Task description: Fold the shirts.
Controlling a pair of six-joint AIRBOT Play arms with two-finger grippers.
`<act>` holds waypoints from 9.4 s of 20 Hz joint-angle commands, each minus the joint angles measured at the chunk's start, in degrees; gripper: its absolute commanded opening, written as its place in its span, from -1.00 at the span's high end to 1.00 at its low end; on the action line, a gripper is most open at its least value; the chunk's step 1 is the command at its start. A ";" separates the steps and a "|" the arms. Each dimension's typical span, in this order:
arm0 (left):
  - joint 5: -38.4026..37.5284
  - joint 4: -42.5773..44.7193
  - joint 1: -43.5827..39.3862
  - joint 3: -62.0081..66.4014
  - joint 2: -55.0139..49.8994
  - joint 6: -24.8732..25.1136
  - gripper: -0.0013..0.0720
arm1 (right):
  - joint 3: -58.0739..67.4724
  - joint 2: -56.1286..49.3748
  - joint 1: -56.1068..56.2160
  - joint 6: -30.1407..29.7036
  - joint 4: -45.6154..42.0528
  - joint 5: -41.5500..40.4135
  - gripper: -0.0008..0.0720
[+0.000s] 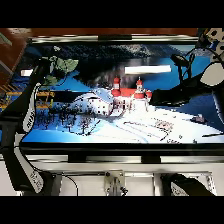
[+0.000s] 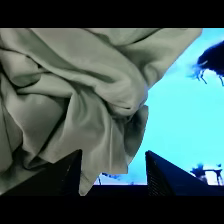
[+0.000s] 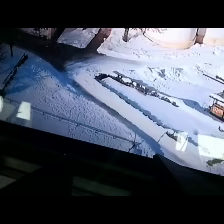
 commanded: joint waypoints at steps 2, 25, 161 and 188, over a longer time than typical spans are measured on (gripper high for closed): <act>-1.84 0.04 1.42 0.00 -1.20 1.11 -0.31 | 0.00 0.02 0.00 0.59 2.45 0.28 -0.71; 3.67 -0.04 1.55 0.04 -2.91 -5.62 0.87 | -0.02 0.02 0.00 0.57 5.33 -0.24 -0.71; -23.65 -38.16 -5.97 -46.95 44.65 -4.09 -0.65 | -15.23 -6.95 -2.12 -4.13 4.96 -24.68 0.82; -1.84 -49.37 -4.87 -29.99 58.05 2.47 0.88 | 6.10 5.90 -2.14 -15.06 4.17 -13.92 0.82</act>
